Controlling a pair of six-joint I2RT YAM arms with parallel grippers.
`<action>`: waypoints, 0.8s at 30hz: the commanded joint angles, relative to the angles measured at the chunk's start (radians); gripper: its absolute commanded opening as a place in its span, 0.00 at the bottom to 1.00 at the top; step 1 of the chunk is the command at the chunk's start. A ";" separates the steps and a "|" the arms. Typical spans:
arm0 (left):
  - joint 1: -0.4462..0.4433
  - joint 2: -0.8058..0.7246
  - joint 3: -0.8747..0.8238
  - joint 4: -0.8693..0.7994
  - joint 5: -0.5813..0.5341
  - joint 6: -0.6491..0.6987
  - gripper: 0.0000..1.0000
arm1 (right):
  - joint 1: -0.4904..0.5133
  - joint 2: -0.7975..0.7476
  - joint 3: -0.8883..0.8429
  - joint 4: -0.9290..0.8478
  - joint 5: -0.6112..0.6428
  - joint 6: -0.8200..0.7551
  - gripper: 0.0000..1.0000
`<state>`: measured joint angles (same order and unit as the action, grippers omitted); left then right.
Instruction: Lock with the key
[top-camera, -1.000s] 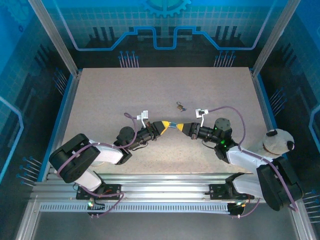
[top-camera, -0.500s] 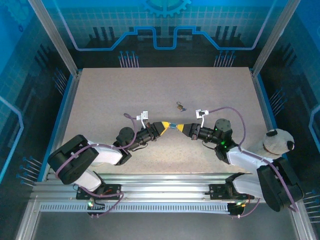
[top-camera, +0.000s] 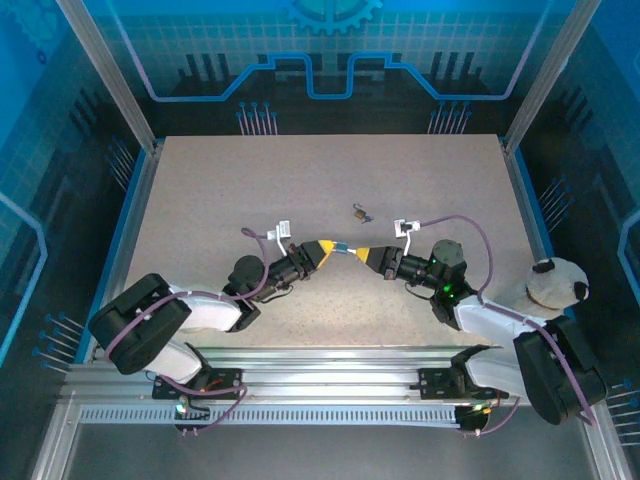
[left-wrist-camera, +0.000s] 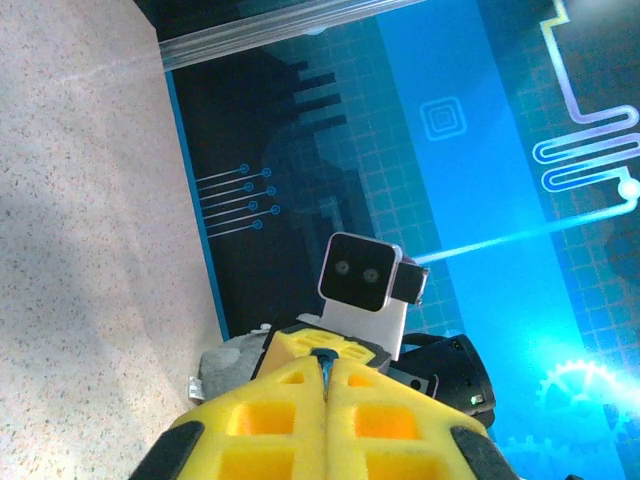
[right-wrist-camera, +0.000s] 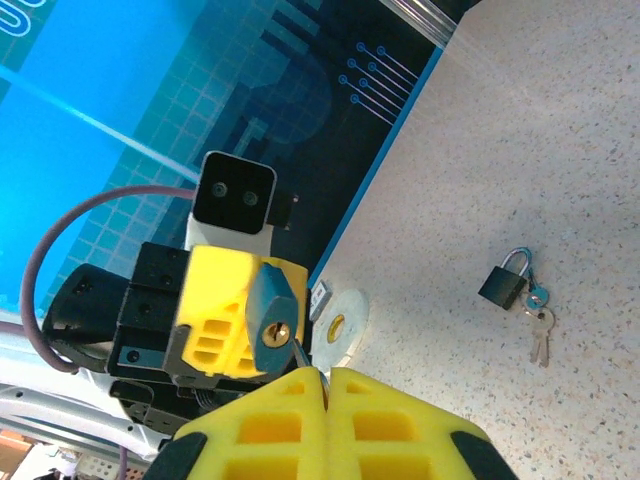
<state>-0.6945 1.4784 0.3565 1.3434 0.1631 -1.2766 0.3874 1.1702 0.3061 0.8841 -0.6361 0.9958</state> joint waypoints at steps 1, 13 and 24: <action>0.006 -0.029 0.000 0.059 -0.030 0.019 0.00 | -0.018 -0.013 -0.016 0.027 0.012 0.009 0.00; 0.018 0.005 -0.024 0.059 -0.021 0.013 0.00 | -0.083 -0.161 -0.023 -0.191 0.101 -0.052 0.00; 0.030 0.101 0.061 -0.063 0.080 0.030 0.00 | -0.116 -0.471 0.057 -0.727 0.347 -0.256 0.00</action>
<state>-0.6701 1.5658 0.3649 1.3159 0.1894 -1.2758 0.2867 0.7326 0.3107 0.3584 -0.3878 0.8196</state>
